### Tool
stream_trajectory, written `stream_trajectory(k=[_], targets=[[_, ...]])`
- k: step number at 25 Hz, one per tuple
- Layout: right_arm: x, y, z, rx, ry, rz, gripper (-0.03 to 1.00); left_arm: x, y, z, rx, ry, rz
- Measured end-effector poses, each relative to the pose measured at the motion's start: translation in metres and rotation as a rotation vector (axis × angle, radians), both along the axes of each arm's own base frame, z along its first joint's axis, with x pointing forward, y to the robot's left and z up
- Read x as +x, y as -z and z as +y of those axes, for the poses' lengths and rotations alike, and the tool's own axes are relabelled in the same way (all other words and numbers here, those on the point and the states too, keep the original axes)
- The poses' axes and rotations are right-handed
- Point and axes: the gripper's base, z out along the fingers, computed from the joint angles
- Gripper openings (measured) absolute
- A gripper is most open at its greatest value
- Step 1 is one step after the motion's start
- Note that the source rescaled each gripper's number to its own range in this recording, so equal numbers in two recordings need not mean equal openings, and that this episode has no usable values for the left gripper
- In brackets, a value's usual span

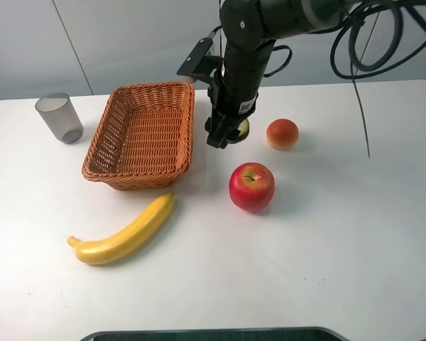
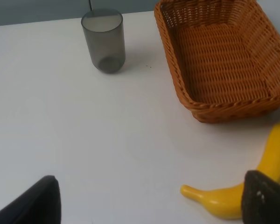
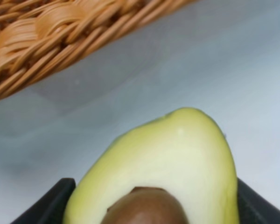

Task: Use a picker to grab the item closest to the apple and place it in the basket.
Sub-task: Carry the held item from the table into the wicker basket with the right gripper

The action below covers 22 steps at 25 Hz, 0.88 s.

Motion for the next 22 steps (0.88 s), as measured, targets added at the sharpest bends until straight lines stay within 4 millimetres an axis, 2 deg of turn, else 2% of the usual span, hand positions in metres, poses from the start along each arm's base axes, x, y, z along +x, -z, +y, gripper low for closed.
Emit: stream_trajectory(k=[3,5,13,17,22], targets=[[-0.004,-0.02,-0.003,0.021,0.096,0.011,0.03,0.0,0.0,0.0,0.0,0.0,0.0],[-0.008,-0.03,0.002,0.028,0.135,0.022,0.03,0.0,0.0,0.0,0.0,0.0,0.0],[-0.026,-0.064,0.052,0.138,0.165,-0.014,0.03,0.0,0.0,0.0,0.0,0.0,0.0],[-0.026,-0.065,0.077,0.201,0.186,-0.034,0.03,0.0,0.0,0.0,0.0,0.0,0.0],[-0.021,-0.052,0.108,0.258,0.22,-0.04,0.03,0.0,0.0,0.0,0.0,0.0,0.0]])
